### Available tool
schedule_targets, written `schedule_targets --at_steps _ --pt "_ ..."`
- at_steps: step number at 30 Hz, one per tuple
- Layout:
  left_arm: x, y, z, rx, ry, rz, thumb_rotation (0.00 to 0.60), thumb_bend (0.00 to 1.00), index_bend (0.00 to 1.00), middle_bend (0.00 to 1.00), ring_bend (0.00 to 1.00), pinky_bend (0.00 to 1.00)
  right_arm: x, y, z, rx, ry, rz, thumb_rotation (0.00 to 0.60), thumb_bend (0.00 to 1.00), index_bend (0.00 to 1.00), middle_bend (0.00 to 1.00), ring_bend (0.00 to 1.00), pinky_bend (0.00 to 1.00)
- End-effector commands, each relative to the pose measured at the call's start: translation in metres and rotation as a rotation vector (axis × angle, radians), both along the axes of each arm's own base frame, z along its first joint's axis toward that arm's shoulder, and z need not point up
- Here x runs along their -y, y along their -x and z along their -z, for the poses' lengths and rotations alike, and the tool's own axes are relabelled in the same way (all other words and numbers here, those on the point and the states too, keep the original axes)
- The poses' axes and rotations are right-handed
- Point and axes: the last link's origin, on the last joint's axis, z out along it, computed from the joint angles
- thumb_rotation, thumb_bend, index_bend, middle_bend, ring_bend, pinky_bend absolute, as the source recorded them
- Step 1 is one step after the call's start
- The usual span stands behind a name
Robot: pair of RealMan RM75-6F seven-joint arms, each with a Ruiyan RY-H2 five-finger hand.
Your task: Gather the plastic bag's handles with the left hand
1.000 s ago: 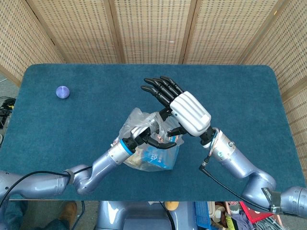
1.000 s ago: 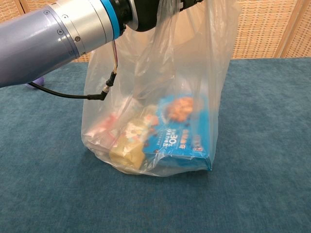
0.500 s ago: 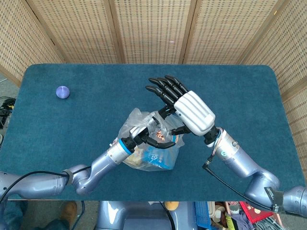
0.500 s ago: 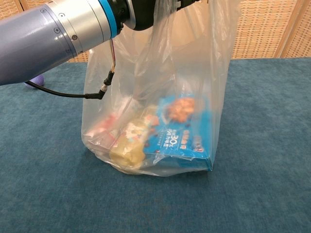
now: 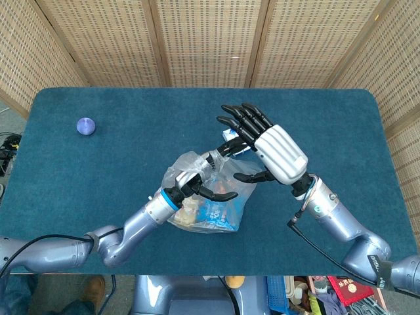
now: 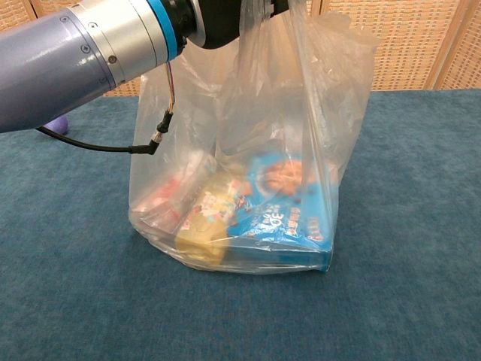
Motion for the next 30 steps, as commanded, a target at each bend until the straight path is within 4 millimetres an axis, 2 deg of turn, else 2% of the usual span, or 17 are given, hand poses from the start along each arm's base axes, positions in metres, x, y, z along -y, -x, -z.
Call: schedule_targets --at_steps 1,9,17,24,30 --pt "0.000 0.001 0.001 -0.003 0.001 -0.002 0.561 0.25 0.07 0.00 0.06 0.00 0.001 0.006 -0.001 0.015 0.008 0.006 0.600 0.00 0.00 0.00 0.00 0.00" --pt "-0.002 0.004 -0.001 0.000 -0.003 -0.015 0.561 0.25 0.07 0.00 0.06 0.00 0.003 0.020 -0.006 0.019 0.024 0.027 0.600 0.00 0.00 0.00 0.00 0.00" --pt "-0.005 0.012 -0.006 0.003 -0.006 -0.036 0.561 0.25 0.08 0.00 0.06 0.00 0.003 0.051 -0.015 0.025 0.053 0.079 0.600 0.00 0.00 0.00 0.00 0.00" --pt "-0.008 0.028 -0.018 0.017 -0.012 -0.065 0.566 0.24 0.08 0.00 0.06 0.00 0.004 0.101 -0.030 0.030 0.115 0.189 0.600 0.00 0.00 0.00 0.00 0.00" --pt "-0.013 0.040 -0.035 0.034 -0.034 -0.083 0.600 0.24 0.10 0.00 0.07 0.04 0.002 0.158 -0.031 0.015 0.123 0.336 0.600 0.00 0.00 0.00 0.00 0.00"
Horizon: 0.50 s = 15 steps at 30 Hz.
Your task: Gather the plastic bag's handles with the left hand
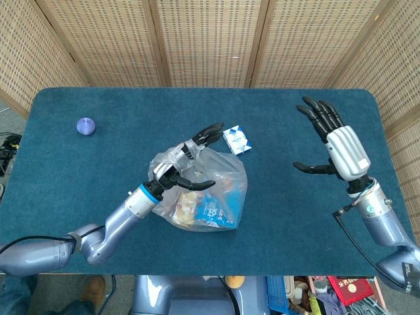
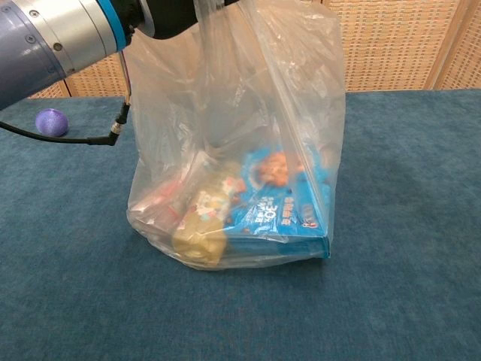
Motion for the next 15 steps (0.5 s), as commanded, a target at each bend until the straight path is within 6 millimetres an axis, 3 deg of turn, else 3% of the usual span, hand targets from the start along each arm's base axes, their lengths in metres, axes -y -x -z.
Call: schedule_targets --at_steps 1,7,10,15 --pt "-0.001 0.004 -0.008 0.010 -0.011 -0.005 0.600 0.24 0.10 0.01 0.08 0.04 -0.006 0.038 0.002 -0.008 0.000 0.097 0.600 0.00 0.00 0.00 0.00 0.00" --pt "-0.001 0.009 -0.023 0.004 -0.064 0.002 0.600 0.18 0.14 0.14 0.18 0.13 -0.028 0.076 0.015 -0.091 0.011 0.166 0.600 0.00 0.00 0.00 0.00 0.00" --pt "-0.002 0.008 -0.036 -0.041 -0.171 -0.004 0.600 0.11 0.21 0.31 0.27 0.18 -0.060 0.095 0.035 -0.149 -0.036 0.204 0.600 0.00 0.00 0.00 0.00 0.00" --pt "0.000 0.002 -0.045 -0.036 -0.195 -0.029 0.600 0.06 0.53 0.62 0.48 0.34 -0.073 0.095 0.042 -0.159 -0.037 0.202 0.600 0.00 0.00 0.00 0.00 0.00"
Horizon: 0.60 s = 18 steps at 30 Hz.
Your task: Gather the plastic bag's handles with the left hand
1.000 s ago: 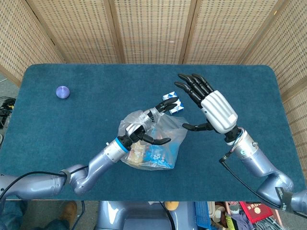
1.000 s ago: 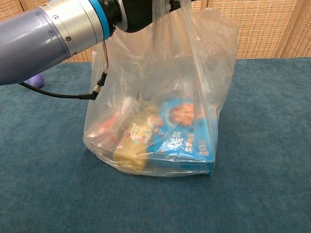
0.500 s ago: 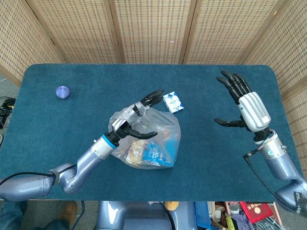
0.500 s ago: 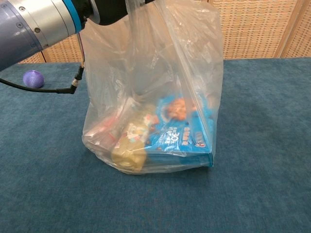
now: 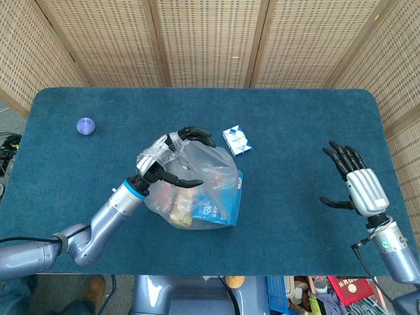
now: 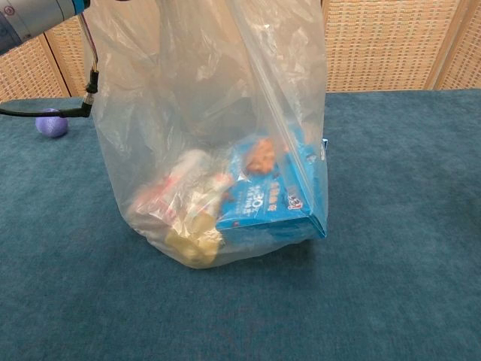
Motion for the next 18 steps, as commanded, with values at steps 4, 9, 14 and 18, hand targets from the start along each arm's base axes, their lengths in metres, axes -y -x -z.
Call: schedule_targets --at_steps 4,9,14,18 --pt "-0.002 -0.010 -0.019 0.022 -0.047 -0.058 0.600 0.07 0.73 0.80 0.63 0.51 -0.021 -0.005 0.012 -0.003 0.010 -0.022 0.600 0.00 0.00 0.00 0.00 0.00" --pt "-0.003 -0.014 -0.024 0.011 -0.043 -0.085 0.600 0.39 0.91 0.93 0.73 0.67 -0.029 -0.010 0.017 0.007 0.024 -0.033 0.600 0.00 0.00 0.00 0.00 0.00" --pt "-0.002 -0.018 -0.032 -0.016 -0.061 -0.081 0.600 0.78 1.00 1.00 0.80 0.75 -0.035 -0.012 0.019 0.007 0.038 -0.020 0.600 0.00 0.00 0.00 0.00 0.00" --pt "0.003 -0.026 -0.049 -0.058 -0.109 -0.050 0.600 0.89 1.00 1.00 0.81 0.77 -0.040 -0.012 0.022 -0.003 0.040 0.000 0.600 0.00 0.00 0.00 0.00 0.00"
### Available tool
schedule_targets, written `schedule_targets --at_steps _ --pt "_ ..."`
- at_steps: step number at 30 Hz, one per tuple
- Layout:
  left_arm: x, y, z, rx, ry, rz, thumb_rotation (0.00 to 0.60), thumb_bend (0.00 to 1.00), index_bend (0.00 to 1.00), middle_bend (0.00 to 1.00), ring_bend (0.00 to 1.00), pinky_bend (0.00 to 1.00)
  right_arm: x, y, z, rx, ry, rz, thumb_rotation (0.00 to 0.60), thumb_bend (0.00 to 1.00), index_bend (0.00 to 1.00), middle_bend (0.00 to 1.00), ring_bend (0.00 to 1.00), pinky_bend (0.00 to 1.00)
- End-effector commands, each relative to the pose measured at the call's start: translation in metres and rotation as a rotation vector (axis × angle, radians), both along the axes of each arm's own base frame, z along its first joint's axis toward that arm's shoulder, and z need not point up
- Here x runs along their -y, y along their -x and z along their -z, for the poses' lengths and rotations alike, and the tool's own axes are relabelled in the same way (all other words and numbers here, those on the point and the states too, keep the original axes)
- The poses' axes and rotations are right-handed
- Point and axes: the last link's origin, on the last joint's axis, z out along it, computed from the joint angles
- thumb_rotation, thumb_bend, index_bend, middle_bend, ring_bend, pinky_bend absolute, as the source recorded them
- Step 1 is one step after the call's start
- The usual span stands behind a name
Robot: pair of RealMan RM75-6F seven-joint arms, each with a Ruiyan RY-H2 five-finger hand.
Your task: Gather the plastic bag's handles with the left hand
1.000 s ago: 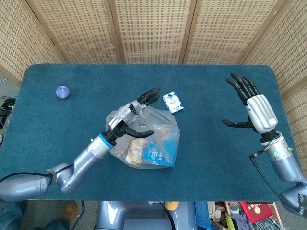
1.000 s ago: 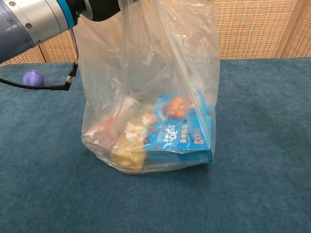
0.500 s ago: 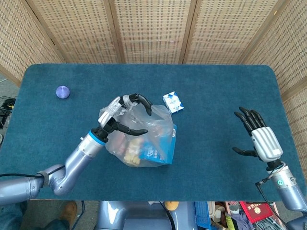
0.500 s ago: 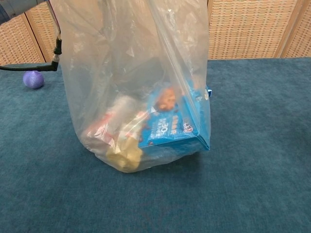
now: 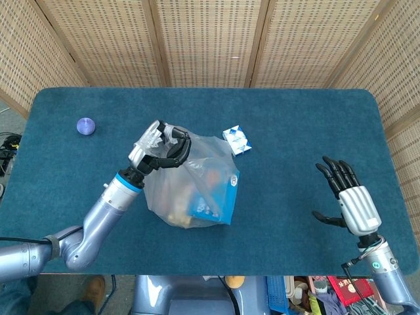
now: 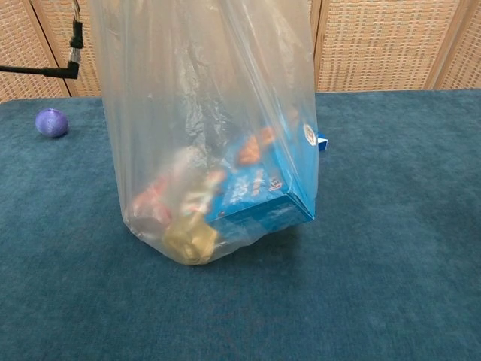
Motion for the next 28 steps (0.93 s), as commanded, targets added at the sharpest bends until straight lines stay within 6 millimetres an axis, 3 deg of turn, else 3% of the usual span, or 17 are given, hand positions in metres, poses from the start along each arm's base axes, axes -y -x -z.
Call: schedule_targets --at_steps 1,15,28 --pt "0.005 -0.007 -0.015 -0.041 -0.035 0.029 0.600 0.89 1.00 1.00 0.81 0.77 -0.004 0.000 0.003 -0.004 -0.002 0.018 0.600 0.00 0.00 0.00 0.00 0.00" --pt "0.027 -0.019 -0.090 -0.276 -0.245 0.096 0.600 0.88 1.00 1.00 0.81 0.77 -0.011 0.006 0.006 -0.103 0.101 0.092 0.600 0.00 0.00 0.00 0.00 0.00" --pt "0.042 -0.011 -0.132 -0.359 -0.272 0.063 0.600 0.88 1.00 1.00 0.81 0.77 -0.019 -0.005 -0.001 -0.179 0.221 0.191 0.600 0.00 0.00 0.00 0.00 0.00"
